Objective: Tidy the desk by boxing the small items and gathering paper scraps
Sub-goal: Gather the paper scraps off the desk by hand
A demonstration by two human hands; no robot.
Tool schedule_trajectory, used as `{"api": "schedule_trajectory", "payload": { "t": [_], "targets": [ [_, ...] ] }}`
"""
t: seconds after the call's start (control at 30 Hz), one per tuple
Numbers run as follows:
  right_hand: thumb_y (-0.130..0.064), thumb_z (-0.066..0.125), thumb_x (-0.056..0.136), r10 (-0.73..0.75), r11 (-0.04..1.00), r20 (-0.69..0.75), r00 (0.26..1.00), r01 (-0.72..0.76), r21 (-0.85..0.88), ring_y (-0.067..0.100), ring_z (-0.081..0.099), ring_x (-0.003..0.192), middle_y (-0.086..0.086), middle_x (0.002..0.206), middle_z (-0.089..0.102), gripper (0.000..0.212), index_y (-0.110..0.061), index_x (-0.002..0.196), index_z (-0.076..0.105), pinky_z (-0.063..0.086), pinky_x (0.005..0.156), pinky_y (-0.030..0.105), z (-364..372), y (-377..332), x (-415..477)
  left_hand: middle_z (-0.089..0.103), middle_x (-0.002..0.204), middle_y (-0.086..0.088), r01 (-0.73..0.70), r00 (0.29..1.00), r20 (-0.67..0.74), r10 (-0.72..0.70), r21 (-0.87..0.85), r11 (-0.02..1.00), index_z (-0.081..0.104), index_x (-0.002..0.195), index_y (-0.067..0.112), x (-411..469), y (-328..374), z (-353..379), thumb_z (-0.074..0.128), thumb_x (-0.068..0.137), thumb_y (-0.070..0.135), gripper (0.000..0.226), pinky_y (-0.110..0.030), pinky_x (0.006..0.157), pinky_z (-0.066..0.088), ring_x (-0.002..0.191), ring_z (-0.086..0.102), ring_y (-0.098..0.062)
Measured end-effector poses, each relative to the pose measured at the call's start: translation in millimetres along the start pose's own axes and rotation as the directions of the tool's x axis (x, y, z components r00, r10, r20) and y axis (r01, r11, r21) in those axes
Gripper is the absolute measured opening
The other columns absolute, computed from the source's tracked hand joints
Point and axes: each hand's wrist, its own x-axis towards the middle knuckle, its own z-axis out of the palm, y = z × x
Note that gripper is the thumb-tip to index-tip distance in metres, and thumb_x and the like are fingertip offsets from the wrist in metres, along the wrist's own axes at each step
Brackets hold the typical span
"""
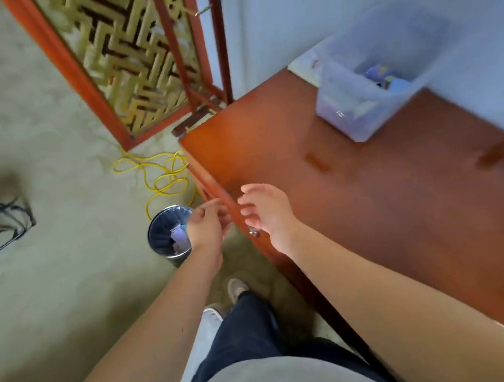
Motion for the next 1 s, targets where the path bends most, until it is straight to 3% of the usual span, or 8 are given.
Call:
{"api": "schedule_trajectory", "payload": {
  "t": [0.2, 0.37, 0.47, 0.73, 1.0],
  "targets": [
    [-0.003, 0.053, 0.09, -0.049, 0.998, -0.12, 0.992, 0.053, 0.035, 0.012, 0.053, 0.062, 0.003, 0.081, 0.063, 0.018, -0.015, 0.097, 0.065, 0.045, 0.059, 0.024, -76, -18, -55, 0.062, 0.077, -0.005, -0.08, 0.982, 0.182, 0.06, 0.105, 0.991, 0.063, 0.1, 0.007, -71, 5, 52, 0.044, 0.094, 0.002, 0.02, -0.02, 0.041, 0.043, 0.058, 0.056, -0.014],
    [-0.001, 0.049, 0.091, -0.11, 0.981, -0.219, 0.969, 0.141, 0.13, 0.012, 0.051, 0.058, 0.005, 0.077, 0.061, 0.018, -0.013, 0.098, 0.061, 0.039, 0.046, 0.019, -133, -27, -78, 0.066, 0.085, -0.005, -0.132, 0.947, 0.316, 0.051, 0.239, 0.962, 0.064, 0.099, 0.013, -119, -2, 102, 0.044, 0.095, 0.006, 0.021, -0.022, 0.052, 0.049, 0.073, 0.061, -0.017],
    [0.0, 0.048, 0.09, -0.134, 0.964, -0.305, 0.943, 0.196, 0.182, 0.011, 0.051, 0.055, 0.005, 0.075, 0.061, 0.019, -0.01, 0.1, 0.06, 0.037, 0.04, 0.018, -165, -28, -89, 0.064, 0.083, -0.005, -0.16, 0.917, 0.398, 0.039, 0.274, 0.948, 0.063, 0.1, 0.013, -141, -9, 128, 0.043, 0.095, 0.006, 0.022, -0.02, 0.048, 0.046, 0.07, 0.059, -0.016],
    [0.0, 0.048, 0.091, -0.121, 0.921, -0.505, 0.854, 0.287, 0.265, 0.011, 0.051, 0.056, 0.004, 0.076, 0.061, 0.017, -0.012, 0.095, 0.06, 0.039, 0.044, 0.02, -245, -6, -123, 0.063, 0.081, -0.005, -0.157, 0.817, 0.568, -0.096, 0.381, 0.911, 0.063, 0.098, 0.011, -185, -53, 183, 0.043, 0.091, 0.004, 0.022, -0.027, 0.062, 0.049, 0.065, 0.058, -0.016],
    [-0.004, 0.049, 0.09, -0.022, 0.899, -0.665, 0.747, 0.306, 0.314, 0.01, 0.054, 0.061, 0.001, 0.077, 0.064, 0.019, -0.017, 0.091, 0.062, 0.042, 0.05, 0.021, -305, 36, -159, 0.062, 0.08, -0.004, -0.227, 0.701, 0.682, -0.207, 0.489, 0.842, 0.061, 0.102, 0.009, -234, -106, 212, 0.042, 0.093, 0.005, 0.021, -0.022, 0.055, 0.045, 0.063, 0.056, -0.015]
  ]
}}
